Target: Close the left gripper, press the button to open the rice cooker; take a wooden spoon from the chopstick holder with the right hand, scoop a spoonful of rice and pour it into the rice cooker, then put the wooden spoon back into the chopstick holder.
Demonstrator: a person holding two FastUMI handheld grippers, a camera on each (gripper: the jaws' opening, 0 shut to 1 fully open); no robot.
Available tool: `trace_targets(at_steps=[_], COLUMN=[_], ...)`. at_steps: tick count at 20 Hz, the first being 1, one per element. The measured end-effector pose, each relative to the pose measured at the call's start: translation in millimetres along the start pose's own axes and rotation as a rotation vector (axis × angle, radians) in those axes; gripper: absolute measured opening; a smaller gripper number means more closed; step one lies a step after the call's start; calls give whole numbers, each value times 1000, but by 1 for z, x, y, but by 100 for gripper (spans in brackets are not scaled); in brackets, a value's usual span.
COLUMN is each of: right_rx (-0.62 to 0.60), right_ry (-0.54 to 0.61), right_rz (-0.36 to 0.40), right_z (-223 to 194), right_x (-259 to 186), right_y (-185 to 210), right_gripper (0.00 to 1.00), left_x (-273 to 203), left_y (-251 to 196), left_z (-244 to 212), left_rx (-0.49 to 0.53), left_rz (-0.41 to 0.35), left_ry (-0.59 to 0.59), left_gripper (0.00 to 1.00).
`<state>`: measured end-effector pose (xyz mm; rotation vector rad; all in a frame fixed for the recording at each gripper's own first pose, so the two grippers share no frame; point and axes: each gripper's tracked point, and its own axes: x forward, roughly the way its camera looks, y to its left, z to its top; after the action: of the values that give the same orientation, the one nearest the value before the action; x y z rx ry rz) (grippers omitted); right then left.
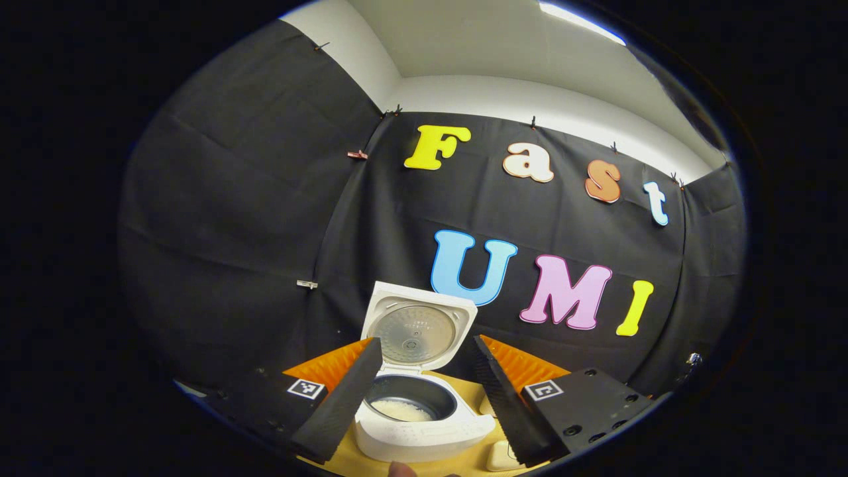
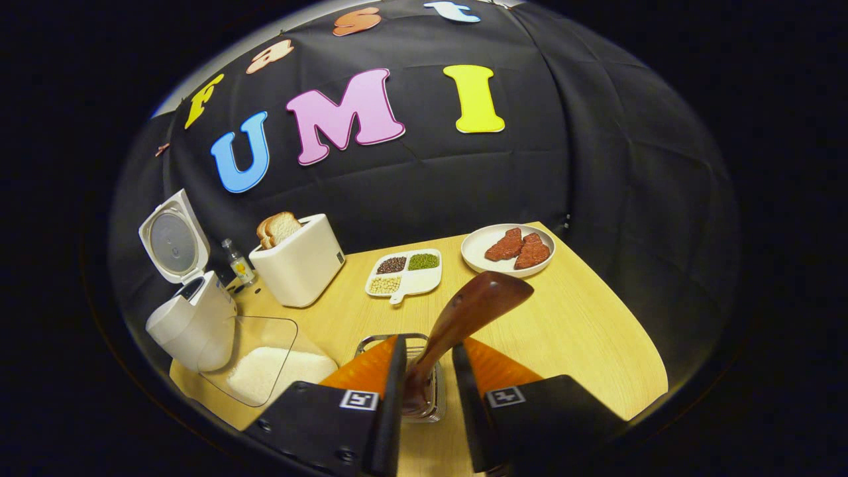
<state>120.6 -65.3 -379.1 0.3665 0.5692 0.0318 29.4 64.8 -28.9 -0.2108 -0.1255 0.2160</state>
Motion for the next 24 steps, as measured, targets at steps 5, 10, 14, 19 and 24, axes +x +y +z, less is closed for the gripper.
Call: trace_targets(at_steps=[5, 10, 14, 19, 24], right_rx=[46, 71, 110, 61, -104], right_ry=[14, 16, -54, -153, -112], right_rz=[61, 67, 45, 142, 246], right_z=[-5, -4, 32, 93, 79], right_x=[0, -2, -21, -55, -50], right_y=[13, 16, 14, 72, 157], right_gripper=[31, 17, 16, 16, 16], left_x=[-6, -10, -13, -15, -16], left_y=[6, 11, 14, 14, 27], left_z=[-6, -8, -7, -7, -6], left_rx=[15, 30, 60, 106, 125], left_rz=[26, 35, 31, 10, 40], left_ry=[18, 26, 27, 28, 43], left_gripper=[94, 94, 94, 94, 94])
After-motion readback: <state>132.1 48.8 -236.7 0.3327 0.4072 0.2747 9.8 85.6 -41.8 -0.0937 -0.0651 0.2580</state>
